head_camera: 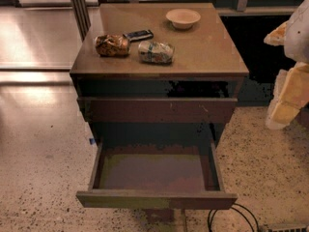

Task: Close middle drawer

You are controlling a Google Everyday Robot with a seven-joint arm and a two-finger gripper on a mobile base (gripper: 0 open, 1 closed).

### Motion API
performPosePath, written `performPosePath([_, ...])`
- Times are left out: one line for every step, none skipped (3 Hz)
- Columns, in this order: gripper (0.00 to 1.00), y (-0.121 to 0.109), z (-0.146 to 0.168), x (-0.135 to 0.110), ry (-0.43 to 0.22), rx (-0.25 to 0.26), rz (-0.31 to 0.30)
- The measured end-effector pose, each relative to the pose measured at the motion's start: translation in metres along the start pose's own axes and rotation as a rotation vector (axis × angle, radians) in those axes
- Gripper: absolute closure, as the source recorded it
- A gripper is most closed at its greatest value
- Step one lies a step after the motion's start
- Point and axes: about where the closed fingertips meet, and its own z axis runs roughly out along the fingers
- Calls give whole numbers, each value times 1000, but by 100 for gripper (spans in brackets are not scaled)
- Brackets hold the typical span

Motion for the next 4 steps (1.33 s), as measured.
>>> performPosePath([0,0,0,0,0,0,0])
performPosePath([0,4,10,1,-12,-13,1])
performPosePath([0,18,37,6,-33,-41,-4])
performPosePath([0,38,71,16,-39,-71,-14])
